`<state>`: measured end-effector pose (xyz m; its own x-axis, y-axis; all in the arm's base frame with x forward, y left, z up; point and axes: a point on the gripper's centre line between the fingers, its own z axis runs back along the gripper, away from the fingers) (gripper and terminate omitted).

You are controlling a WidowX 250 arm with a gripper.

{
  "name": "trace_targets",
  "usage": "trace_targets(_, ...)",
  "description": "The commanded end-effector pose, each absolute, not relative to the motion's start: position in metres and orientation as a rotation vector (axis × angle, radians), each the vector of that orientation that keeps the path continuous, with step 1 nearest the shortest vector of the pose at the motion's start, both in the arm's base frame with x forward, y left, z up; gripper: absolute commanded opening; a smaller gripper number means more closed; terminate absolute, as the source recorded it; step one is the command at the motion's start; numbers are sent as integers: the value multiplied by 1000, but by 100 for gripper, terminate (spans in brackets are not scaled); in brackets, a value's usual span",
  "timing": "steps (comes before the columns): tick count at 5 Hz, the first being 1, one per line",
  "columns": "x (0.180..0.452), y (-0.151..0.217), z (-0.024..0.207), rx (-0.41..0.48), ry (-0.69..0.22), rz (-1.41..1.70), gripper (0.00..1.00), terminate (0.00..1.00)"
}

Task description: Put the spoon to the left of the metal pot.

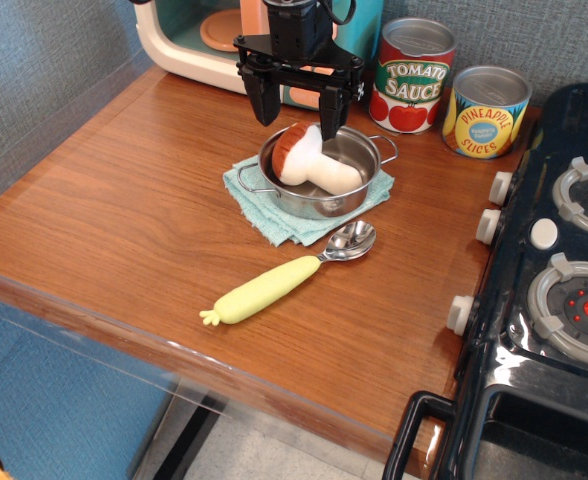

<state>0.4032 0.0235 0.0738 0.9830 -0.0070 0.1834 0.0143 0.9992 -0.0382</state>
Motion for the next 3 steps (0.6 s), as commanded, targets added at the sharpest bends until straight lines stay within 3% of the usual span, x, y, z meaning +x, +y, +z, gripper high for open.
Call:
trace_targets(1, 403, 24, 74, -39, -184, -11, 100, 0)
trace_targets(3, 383, 3, 116, -48, -305, -95, 100, 0)
